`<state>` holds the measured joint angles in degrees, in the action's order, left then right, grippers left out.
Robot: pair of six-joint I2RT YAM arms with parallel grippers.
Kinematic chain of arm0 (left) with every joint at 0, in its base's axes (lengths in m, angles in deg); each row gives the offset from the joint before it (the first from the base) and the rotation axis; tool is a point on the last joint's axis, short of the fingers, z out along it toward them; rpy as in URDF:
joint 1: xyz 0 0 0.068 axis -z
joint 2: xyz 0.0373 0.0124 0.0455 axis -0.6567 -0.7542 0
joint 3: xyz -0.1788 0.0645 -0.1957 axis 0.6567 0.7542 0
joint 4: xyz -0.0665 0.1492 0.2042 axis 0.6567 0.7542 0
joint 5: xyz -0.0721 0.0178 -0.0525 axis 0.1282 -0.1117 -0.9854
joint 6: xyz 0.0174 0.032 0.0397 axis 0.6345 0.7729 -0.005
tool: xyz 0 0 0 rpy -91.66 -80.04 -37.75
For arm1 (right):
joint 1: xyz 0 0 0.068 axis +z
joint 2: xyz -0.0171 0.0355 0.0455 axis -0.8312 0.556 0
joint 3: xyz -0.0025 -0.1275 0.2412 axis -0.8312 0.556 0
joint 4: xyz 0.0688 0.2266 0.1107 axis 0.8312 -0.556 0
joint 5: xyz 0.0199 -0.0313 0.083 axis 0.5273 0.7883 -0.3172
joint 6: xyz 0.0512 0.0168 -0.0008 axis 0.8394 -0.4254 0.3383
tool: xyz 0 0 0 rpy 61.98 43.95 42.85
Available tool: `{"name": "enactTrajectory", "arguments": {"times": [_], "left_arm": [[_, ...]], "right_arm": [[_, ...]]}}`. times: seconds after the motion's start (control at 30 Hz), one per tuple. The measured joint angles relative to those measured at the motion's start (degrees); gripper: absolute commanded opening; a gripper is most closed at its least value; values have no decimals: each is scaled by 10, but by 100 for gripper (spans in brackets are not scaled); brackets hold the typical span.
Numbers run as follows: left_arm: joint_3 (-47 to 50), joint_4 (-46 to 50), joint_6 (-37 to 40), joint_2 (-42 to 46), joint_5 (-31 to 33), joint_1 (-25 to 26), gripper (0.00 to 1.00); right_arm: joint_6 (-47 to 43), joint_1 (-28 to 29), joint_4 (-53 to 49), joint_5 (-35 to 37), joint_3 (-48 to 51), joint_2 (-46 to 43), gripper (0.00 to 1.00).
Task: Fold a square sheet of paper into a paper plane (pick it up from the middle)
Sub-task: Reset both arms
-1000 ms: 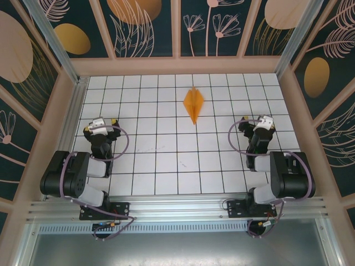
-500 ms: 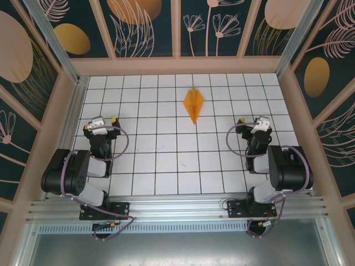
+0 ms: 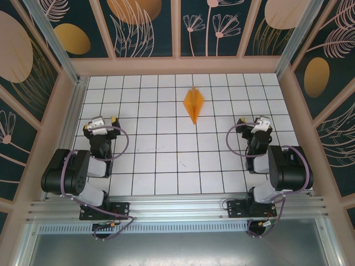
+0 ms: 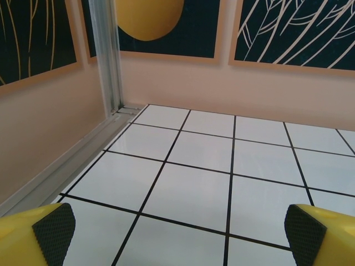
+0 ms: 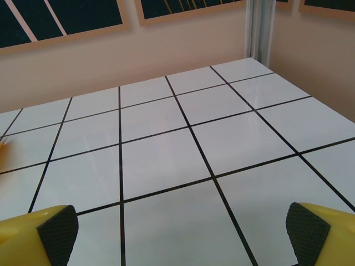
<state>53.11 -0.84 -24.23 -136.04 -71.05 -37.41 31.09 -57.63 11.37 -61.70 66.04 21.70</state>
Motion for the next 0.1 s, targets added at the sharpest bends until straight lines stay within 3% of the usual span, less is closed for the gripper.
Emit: {"name": "enactTrajectory", "arguments": {"times": [0.1], "left_arm": [[0, 0, 0, -1, -2, 0, 98]], "right_arm": [[0, 0, 0, 0, 0, 0, 99]]}}
